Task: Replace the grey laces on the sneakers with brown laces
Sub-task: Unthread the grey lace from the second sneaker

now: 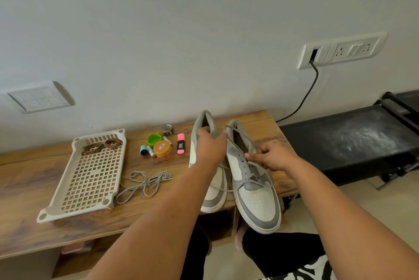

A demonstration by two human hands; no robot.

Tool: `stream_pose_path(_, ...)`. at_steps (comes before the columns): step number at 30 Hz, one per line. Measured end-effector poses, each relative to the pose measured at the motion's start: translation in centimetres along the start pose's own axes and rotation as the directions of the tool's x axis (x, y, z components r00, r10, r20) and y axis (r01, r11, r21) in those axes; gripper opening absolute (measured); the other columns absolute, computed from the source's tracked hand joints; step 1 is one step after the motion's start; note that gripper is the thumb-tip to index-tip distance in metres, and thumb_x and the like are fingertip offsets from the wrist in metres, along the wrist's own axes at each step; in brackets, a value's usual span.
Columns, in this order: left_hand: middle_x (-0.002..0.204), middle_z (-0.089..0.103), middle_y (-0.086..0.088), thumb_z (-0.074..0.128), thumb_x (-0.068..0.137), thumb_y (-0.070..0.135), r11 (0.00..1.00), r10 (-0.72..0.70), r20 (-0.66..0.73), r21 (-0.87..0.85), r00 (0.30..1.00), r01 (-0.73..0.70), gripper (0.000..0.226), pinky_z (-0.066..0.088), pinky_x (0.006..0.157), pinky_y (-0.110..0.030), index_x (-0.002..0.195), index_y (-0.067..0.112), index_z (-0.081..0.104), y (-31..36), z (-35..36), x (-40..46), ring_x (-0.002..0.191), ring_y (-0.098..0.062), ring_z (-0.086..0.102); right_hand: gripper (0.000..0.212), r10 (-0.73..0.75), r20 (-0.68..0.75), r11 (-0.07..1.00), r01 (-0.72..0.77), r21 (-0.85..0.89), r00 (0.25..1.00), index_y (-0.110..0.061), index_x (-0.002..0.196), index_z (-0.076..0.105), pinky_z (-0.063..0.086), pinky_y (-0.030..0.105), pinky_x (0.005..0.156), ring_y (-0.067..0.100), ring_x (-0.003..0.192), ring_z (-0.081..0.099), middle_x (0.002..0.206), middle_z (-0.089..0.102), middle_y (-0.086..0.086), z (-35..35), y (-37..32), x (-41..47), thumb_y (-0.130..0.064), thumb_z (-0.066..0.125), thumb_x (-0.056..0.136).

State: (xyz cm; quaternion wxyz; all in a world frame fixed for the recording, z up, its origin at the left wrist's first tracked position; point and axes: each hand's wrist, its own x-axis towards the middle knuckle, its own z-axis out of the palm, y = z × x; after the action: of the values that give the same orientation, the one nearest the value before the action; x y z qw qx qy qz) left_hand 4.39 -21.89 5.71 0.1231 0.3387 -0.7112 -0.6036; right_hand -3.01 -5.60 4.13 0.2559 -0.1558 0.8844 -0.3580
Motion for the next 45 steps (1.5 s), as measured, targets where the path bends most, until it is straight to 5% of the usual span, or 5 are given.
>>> stream_pose_path(8, 0.107, 0.064, 0.0, 0.06, 0.094, 0.044, 0.614, 0.189, 0.545, 0.583, 0.817, -0.532, 0.039, 0.051, 0.083, -0.032, 0.127, 0.024, 0.053, -1.1, -0.1, -1.4, 0.095, -0.017, 0.061, 0.023, 0.169, 0.163, 0.926, -0.214, 0.311, 0.972, -0.004, 0.094, 0.069, 0.055, 0.027, 0.058, 0.017, 0.064, 0.068, 0.075, 0.073, 0.008, 0.7, -0.7, -0.8, -0.023, 0.076, 0.084)
stream_pose_path(19, 0.116, 0.063, -0.009, 0.051, 0.088, -0.002, 0.666, 0.199, 0.497, 0.564, 0.845, -0.489, 0.045, 0.052, 0.09, -0.035, 0.127, 0.019, 0.047, -1.3, -0.2, -0.6, 0.106, -0.021, 0.059, 0.019, 0.035, 0.242, 0.852, -0.155, 0.499, 0.97, 0.001, 0.11, 0.061, 0.05, 0.03, 0.076, 0.017, 0.081, 0.063, 0.091, 0.068, 0.008, -1.5, 0.9, -1.3, -0.012, 0.053, 0.1)
stream_pose_path(26, 0.123, 0.055, -0.006, 0.057, 0.085, 0.002, 0.614, 0.199, 0.535, 0.585, 0.821, -0.53, 0.059, 0.049, 0.094, -0.036, 0.137, 0.021, 0.039, -2.2, -0.2, -0.4, 0.112, -0.022, 0.055, 0.038, 0.094, -0.178, 0.987, -0.069, 0.142, 0.979, -0.021, 0.092, 0.062, 0.053, 0.037, 0.079, 0.017, 0.085, 0.062, 0.091, 0.066, 0.0, 1.2, -0.3, -0.5, -0.055, 0.047, 0.097)
stream_pose_path(38, 0.135, 0.054, -0.008, 0.054, 0.085, -0.002, 0.612, 0.186, 0.514, 0.606, 0.837, -0.508, 0.079, 0.05, 0.095, -0.037, 0.151, 0.031, 0.026, -2.2, -0.2, -0.9, 0.12, -0.025, 0.053, 0.024, 0.262, 0.171, 0.958, -0.277, 0.072, 0.95, -0.015, 0.07, 0.056, 0.037, 0.029, 0.058, 0.015, 0.061, 0.043, 0.063, 0.05, 0.001, -1.2, -0.1, -1.8, -0.026, 0.061, 0.091)
stream_pose_path(45, 0.132, 0.056, -0.008, 0.054, 0.087, 0.002, 0.592, 0.206, 0.51, 0.614, 0.835, -0.521, 0.072, 0.048, 0.097, -0.038, 0.149, 0.028, 0.029, -2.3, 0.1, -0.7, 0.12, -0.025, 0.053, 0.02, -0.001, -0.155, 0.997, 0.012, 0.071, 0.988, -0.022, 0.1, 0.061, 0.047, 0.028, 0.069, 0.013, 0.089, 0.059, 0.096, 0.061, -0.006, 0.8, -0.9, 0.7, -0.037, 0.069, 0.089)
